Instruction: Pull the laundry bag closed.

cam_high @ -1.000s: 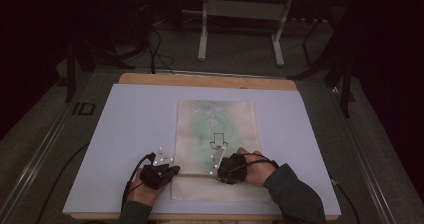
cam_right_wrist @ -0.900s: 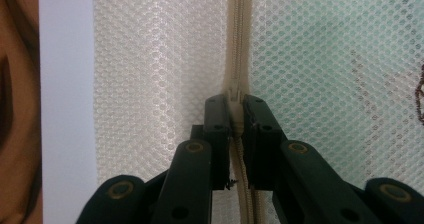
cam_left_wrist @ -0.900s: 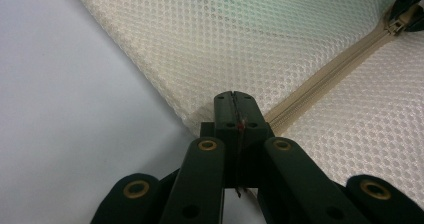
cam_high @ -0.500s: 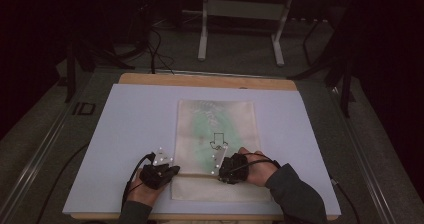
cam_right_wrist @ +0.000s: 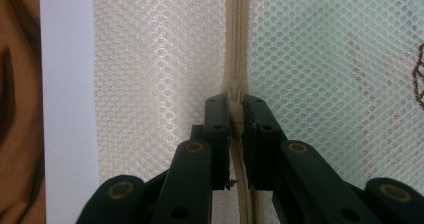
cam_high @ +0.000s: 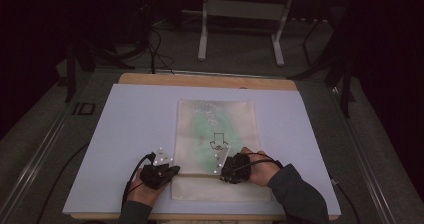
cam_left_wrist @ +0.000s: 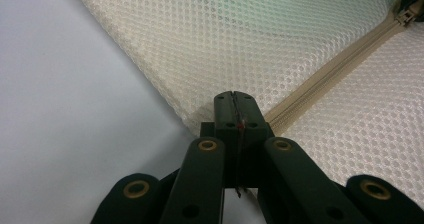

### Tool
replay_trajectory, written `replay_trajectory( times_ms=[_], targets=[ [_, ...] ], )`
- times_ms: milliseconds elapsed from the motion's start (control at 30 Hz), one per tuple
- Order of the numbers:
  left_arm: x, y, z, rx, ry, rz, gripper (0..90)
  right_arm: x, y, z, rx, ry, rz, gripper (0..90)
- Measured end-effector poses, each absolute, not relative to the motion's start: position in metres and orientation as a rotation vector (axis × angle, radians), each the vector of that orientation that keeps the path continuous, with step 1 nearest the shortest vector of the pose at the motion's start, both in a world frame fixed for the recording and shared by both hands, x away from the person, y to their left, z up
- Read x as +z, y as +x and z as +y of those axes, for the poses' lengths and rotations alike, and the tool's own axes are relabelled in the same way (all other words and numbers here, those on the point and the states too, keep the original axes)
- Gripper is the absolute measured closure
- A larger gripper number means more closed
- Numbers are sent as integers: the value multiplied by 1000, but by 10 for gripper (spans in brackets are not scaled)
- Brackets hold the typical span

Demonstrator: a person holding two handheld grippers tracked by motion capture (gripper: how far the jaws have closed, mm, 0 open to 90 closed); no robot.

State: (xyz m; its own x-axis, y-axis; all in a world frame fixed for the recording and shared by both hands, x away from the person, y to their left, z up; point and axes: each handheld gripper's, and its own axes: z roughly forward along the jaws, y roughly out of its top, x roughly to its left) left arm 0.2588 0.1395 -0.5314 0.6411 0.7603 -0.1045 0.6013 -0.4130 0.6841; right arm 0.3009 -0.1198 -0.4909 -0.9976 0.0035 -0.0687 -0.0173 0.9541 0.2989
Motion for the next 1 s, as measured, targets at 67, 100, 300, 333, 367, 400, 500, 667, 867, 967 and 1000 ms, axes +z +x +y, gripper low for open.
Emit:
replay_trajectory(
  times_ms=[67,100,300,333,367,400,500,667,867,967,1000],
  targets=[
    [-531,259,139,289,2153,1056,894,-491,301,-122,459,-5,3039,825],
    [-531,259,139,290,2153,1057,895,-491,301,-123,467,1,3041,824],
    [-531,259,139,289,2153,1057,894,-491,301,-126,450,-1,3041,825],
    [-531,259,139,290,2154,1057,895,-491,302,-127,464,4,3043,825],
    [-531,259,139,290,2154,1056,895,-491,302,-127,465,5,3041,825],
    [-531,259,139,289,2154,1056,895,-491,302,-128,456,7,3043,825],
    [-531,259,139,292,2155,1056,894,-491,302,-130,455,11,3044,825],
    [-531,259,139,292,2155,1056,894,-490,302,-132,462,20,3047,825],
    [-531,259,139,292,2155,1055,894,-490,302,-136,453,20,3047,825],
    [-531,259,139,295,2157,1054,894,-490,303,-138,453,25,3046,825],
    [-531,258,139,296,2160,1053,895,-490,303,-139,453,29,3047,825]
  ],
)
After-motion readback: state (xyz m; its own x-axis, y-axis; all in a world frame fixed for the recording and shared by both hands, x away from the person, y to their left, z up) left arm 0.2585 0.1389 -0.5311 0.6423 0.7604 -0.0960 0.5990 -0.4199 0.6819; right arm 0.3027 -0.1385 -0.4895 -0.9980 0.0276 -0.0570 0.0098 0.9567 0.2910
